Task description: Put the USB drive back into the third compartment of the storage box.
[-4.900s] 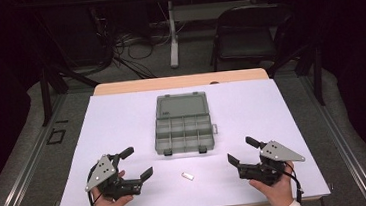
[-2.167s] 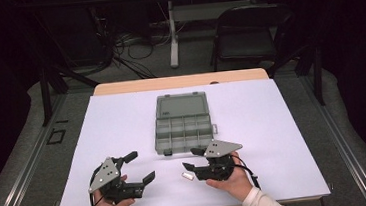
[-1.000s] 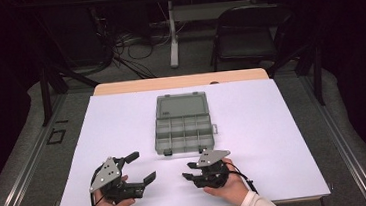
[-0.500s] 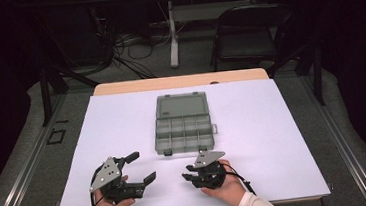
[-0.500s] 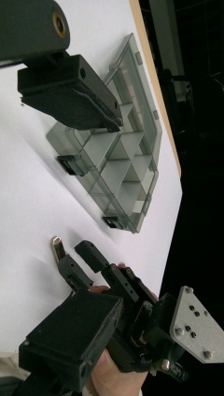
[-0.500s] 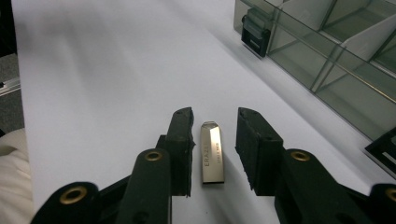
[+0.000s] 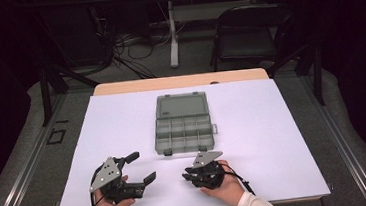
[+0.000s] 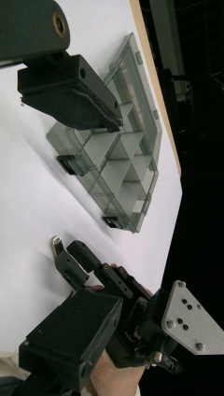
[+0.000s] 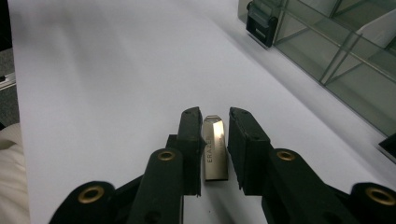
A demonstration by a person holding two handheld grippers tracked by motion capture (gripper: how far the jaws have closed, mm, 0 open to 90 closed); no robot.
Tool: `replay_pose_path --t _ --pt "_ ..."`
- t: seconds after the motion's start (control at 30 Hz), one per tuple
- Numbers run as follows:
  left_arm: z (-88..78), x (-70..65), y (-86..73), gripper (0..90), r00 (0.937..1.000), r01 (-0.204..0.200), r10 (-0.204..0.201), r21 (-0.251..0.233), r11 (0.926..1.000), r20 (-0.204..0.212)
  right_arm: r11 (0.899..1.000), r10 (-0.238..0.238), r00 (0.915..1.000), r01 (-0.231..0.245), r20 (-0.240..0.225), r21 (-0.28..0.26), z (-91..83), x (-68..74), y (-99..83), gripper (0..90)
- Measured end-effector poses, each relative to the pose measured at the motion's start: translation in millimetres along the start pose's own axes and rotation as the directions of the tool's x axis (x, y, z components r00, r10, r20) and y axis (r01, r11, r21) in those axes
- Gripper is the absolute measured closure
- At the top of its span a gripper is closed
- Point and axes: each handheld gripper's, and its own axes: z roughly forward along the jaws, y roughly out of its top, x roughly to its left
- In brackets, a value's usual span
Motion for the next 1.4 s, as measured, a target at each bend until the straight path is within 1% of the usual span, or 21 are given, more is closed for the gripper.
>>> replay_pose_path --t 0.23,0.6,0.8,0.93,1.13,1.4 --pt "-0.1 0.2 -0.1 12.1 1.0000 -0.002 0.002 0.000 1.0000 0.000 1.000 -0.002 1.0000 0.002 0.004 0.020 2.9 0.8 -1.3 77.6" --pt "0.0 0.4 -0.1 12.5 1.0000 -0.001 0.001 0.003 1.0000 0.000 1.000 -0.009 0.9999 0.009 0.004 0.019 2.7 0.3 -1.9 79.3" --pt "-0.4 0.6 -0.2 13.3 1.0000 -0.001 0.001 0.003 1.0000 -0.003 1.000 -0.025 0.9997 0.025 0.005 0.018 2.6 0.4 -2.1 79.4" --pt "-0.3 0.7 -0.3 13.3 1.0000 0.000 0.000 0.004 1.0000 -0.002 0.999 -0.031 0.9995 0.031 0.004 0.015 2.6 0.7 -2.4 79.4" --pt "-0.1 0.8 -0.4 13.3 1.0000 0.002 -0.002 0.006 1.0000 -0.002 1.000 -0.026 0.9997 0.026 0.004 0.009 1.3 0.5 -2.1 79.4" --pt "-0.1 1.3 -0.5 13.3 1.0000 0.003 -0.003 0.008 1.0000 -0.004 0.999 -0.024 0.9997 0.023 -0.002 -0.023 -3.0 -0.2 -0.7 79.4"
